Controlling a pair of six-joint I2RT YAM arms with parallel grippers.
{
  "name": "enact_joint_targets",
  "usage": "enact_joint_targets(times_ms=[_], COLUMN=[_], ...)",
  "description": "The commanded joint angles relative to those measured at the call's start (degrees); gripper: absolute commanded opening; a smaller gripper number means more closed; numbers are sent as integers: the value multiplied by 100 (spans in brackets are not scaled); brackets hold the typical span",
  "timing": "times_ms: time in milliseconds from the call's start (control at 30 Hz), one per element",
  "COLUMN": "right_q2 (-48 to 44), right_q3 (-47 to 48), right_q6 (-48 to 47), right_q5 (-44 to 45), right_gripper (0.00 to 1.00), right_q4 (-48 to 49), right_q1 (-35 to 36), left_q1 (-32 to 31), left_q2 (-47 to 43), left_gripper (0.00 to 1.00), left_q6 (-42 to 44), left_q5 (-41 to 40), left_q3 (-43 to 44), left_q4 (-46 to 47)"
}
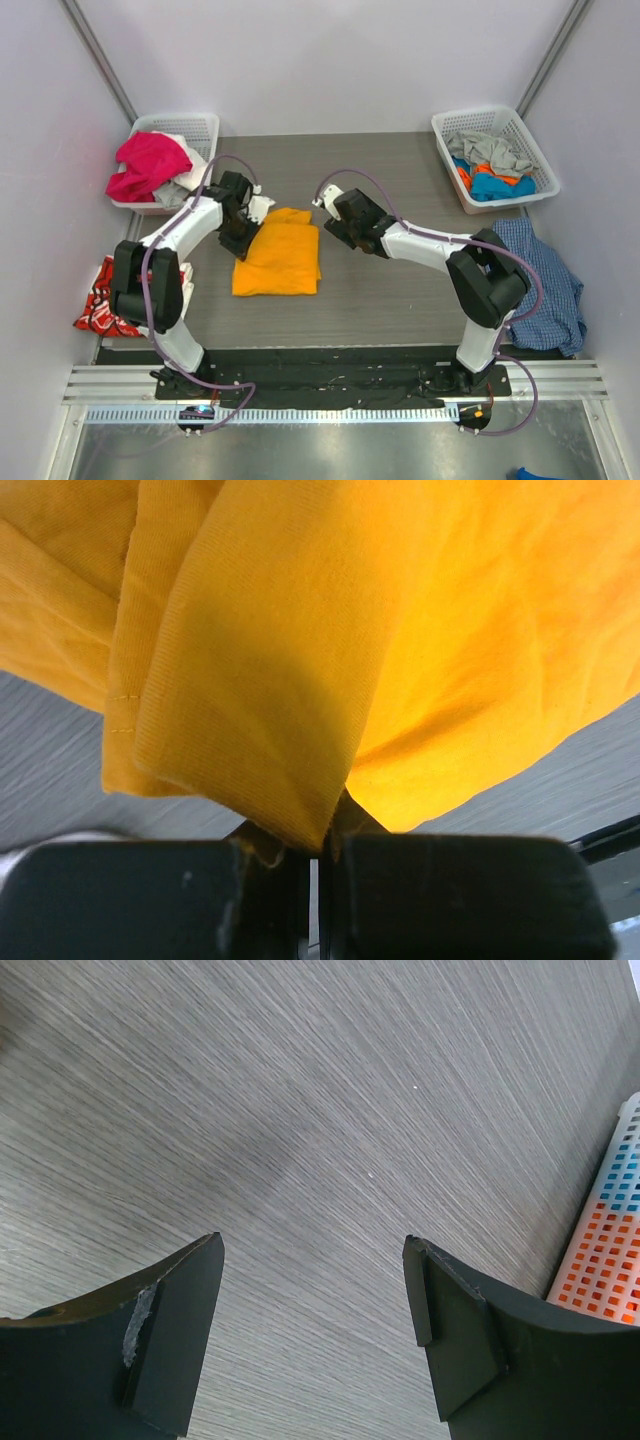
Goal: Fold and stack the t-shirts
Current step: Put the neatly folded tshirt into the corner of the board with the left arm
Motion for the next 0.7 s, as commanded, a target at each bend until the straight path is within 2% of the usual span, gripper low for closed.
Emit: enact_joint_targets(times_ms=[0,367,667], right_q2=[-332,-331,-472], right_q3=[-4,-180,-399], right_q6=[13,-84,-207], right_q5=[142,45,-16], right_gripper=[80,80,79], right_q4=[134,204,319], right_q1=[5,13,5], left_q1=[240,768,1259], left_q2=[-443,-1023,-1472], left_gripper=[0,0,0], left_q6=[348,1147,1788], left_q5=[-511,-1337,-2058], left_q3=[-106,404,123], left_q4=[-32,-1227,-1737])
